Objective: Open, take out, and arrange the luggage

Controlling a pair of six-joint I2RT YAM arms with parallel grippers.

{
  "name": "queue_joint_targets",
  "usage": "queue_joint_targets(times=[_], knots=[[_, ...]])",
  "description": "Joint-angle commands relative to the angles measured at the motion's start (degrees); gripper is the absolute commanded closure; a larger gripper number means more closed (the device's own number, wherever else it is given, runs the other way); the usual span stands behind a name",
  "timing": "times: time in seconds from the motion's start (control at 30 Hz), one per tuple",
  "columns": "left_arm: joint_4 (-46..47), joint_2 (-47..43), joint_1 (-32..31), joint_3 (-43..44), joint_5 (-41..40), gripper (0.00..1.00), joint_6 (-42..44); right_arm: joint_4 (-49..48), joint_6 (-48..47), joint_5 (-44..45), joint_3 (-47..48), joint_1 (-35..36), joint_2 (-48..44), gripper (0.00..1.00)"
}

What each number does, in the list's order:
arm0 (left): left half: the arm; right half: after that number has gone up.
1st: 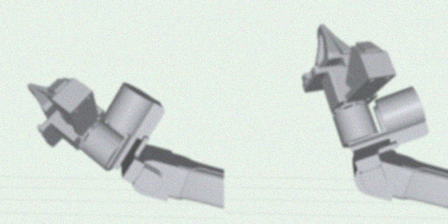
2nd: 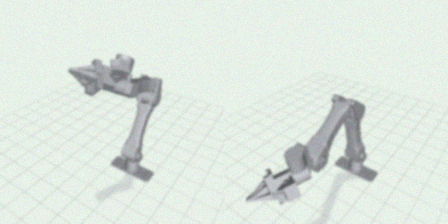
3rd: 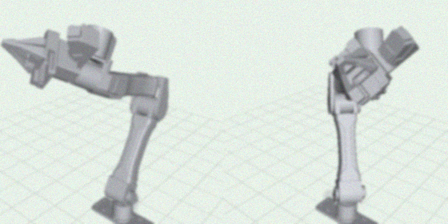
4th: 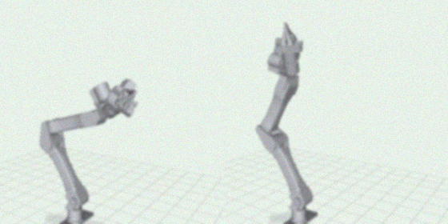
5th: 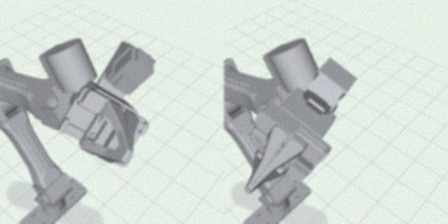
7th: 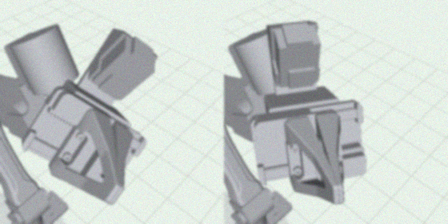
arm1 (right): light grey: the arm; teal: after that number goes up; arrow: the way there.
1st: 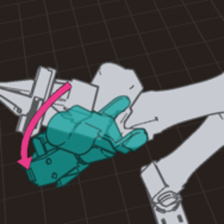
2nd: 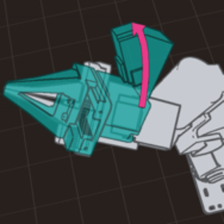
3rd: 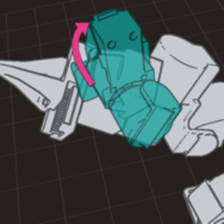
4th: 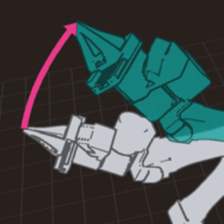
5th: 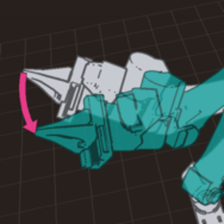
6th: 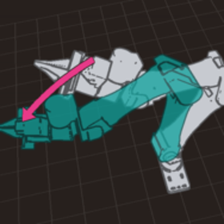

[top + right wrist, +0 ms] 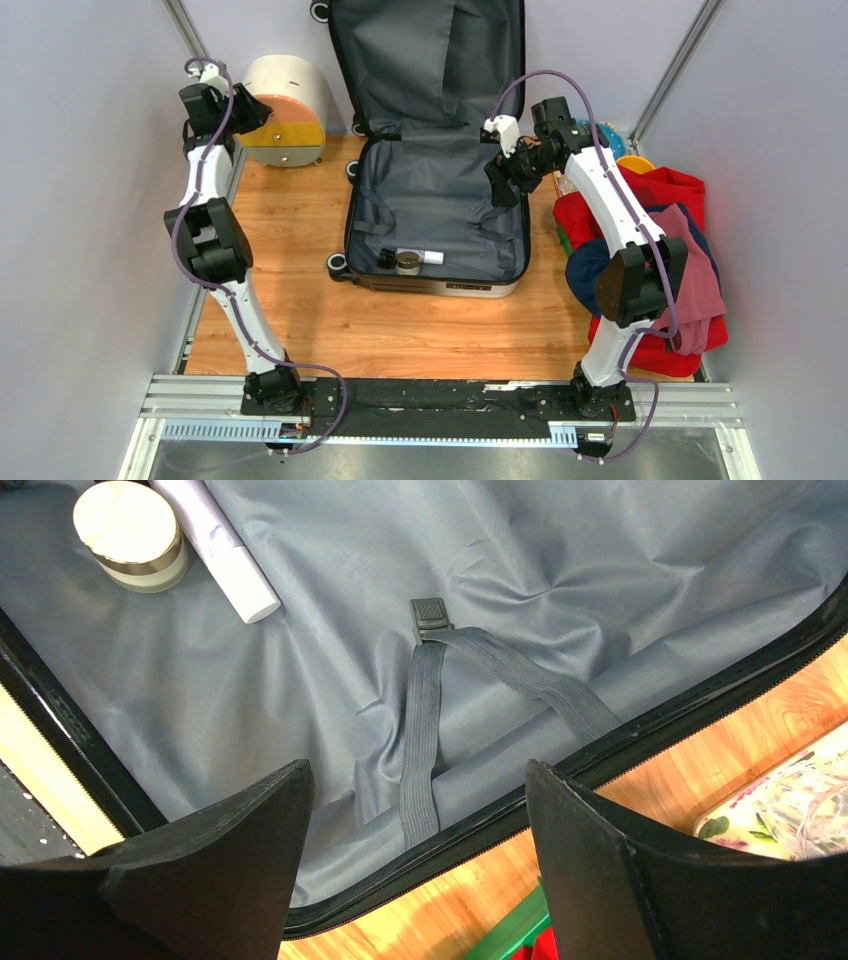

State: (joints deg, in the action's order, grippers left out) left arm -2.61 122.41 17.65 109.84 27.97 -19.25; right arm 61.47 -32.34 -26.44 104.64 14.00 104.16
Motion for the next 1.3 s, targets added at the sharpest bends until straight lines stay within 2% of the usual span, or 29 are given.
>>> queue_joint_targets(times=[0.0,0.33,0.47,0.67,0.83,0.93,1.07,1.23,1.27], knots=[[0.15,1.25,-1.39,2.66,-2.47,0.57,0.70,-0.65,0.52,1.12,1.62,0.06,-0.62,0.19],[-0.38,2.66,-2.62,4.77,-3.88,0.57,1.84,-1.36,0.87,1.12,1.44,0.06,-0.27,0.19],[0.94,2.92,-2.71,5.21,-4.15,0.60,1.14,-1.36,0.96,1.30,1.71,-0.02,-0.01,0.19],[0.68,0.65,-2.71,4.07,-4.06,0.83,1.75,-1.44,0.96,1.39,1.18,-0.02,-0.27,0.19],[1.64,-4.19,-2.71,-3.83,-4.85,0.97,1.40,-1.44,1.22,1.21,2.58,0.06,0.60,0.19],[2.26,-8.32,-2.71,-10.07,-5.20,1.00,1.58,-1.27,1.31,1.04,3.29,-0.02,0.87,0.19],[4.19,-13.85,-2.62,-17.53,-4.94,1.00,1.23,-1.18,1.22,0.95,3.12,0.06,0.78,0.19],[4.90,-18.25,-2.62,-22.39,-5.03,1.00,1.23,-1.27,1.31,0.68,2.15,-0.02,0.34,0.19],[4.29,-18.87,-2.62,-22.74,-4.85,0.96,1.75,-1.27,1.31,0.68,2.15,-0.02,0.26,0.19]])
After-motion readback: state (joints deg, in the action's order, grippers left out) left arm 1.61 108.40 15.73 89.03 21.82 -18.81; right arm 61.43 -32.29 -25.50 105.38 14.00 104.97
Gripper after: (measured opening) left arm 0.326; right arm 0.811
